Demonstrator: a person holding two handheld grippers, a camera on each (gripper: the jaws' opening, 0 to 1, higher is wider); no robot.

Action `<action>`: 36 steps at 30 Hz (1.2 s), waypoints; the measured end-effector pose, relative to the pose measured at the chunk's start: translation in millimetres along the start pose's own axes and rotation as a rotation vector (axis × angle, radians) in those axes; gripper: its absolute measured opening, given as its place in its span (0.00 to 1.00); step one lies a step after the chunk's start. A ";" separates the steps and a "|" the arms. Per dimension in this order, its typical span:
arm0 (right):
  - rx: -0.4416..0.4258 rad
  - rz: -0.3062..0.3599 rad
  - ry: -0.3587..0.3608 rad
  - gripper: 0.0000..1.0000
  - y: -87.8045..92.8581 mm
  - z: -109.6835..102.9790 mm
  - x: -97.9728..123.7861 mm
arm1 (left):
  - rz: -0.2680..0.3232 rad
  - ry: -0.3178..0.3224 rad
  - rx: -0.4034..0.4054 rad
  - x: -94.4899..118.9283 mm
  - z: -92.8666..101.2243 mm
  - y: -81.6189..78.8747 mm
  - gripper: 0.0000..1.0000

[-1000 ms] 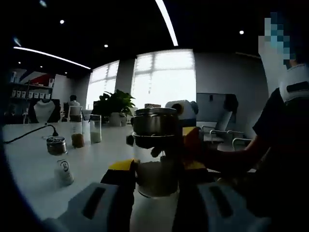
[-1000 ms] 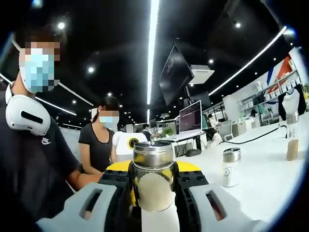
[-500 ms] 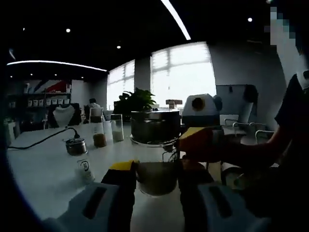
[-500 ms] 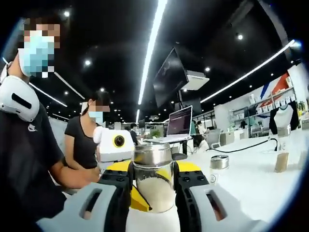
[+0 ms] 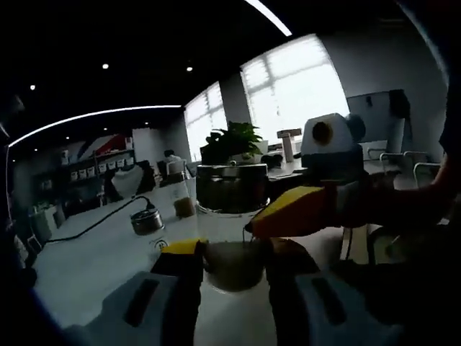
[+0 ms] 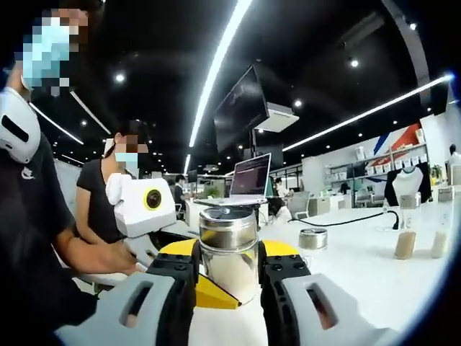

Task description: Rotate the seasoning bottle until the label or dispensing opening points toward the visible target arrow and the bottle remains upright within the marked orientation range

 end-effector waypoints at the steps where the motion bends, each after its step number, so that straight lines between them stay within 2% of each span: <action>1: -0.012 0.001 0.001 0.30 -1.2 1.4 1.1 | 0.014 0.014 0.001 -0.2 -0.8 0.0 0.36; 3: -0.023 0.002 0.001 0.29 -2.1 3.3 2.7 | 0.023 0.037 0.019 -0.7 -1.7 0.1 0.36; 7: -0.045 0.010 -0.002 0.29 -3.1 3.1 3.8 | 0.065 0.082 0.122 -1.3 -2.4 1.4 0.36; 9: -0.042 -0.003 -0.010 0.29 -3.6 1.0 3.2 | 0.056 0.105 0.147 -0.7 -2.3 2.6 0.36; 16: -0.023 -0.031 0.000 0.30 -3.6 -1.5 0.4 | 0.046 0.102 0.149 -0.1 -0.5 2.4 0.35; 18: 0.010 -0.020 0.011 0.30 -4.3 -2.4 -2.3 | 0.054 0.073 0.136 -0.3 -0.4 1.3 0.35; 20: 0.045 -0.010 0.028 0.30 -4.1 -2.9 -4.7 | 0.062 0.010 0.121 -1.2 -1.0 -0.2 0.35; 24: 0.112 -0.047 0.055 0.30 1.6 -2.9 -8.8 | 0.013 -0.038 0.016 -0.8 -0.8 1.4 0.35; 28: 0.099 -0.057 0.073 0.30 1.1 -2.3 -7.5 | 0.038 -0.003 0.083 -0.9 -2.9 4.8 0.35; 32: 0.099 -0.066 0.075 0.29 0.8 -1.4 -5.6 | 0.047 0.023 0.075 -1.6 -3.7 6.1 0.35; 36: 0.062 -0.050 0.082 0.29 -0.9 1.2 -4.0 | 0.071 0.060 0.149 -0.5 -6.9 5.9 0.37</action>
Point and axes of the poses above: the point that each gripper's makers call its tool centre point, and the gripper's own axes: x roughly backward along the fingers, z roughly to its right, y roughly out of its underside, the point moved 9 cm from there along x, roughly backward along the fingers, and after that the axes turned 15 degrees about z, right-handed, at the moved point
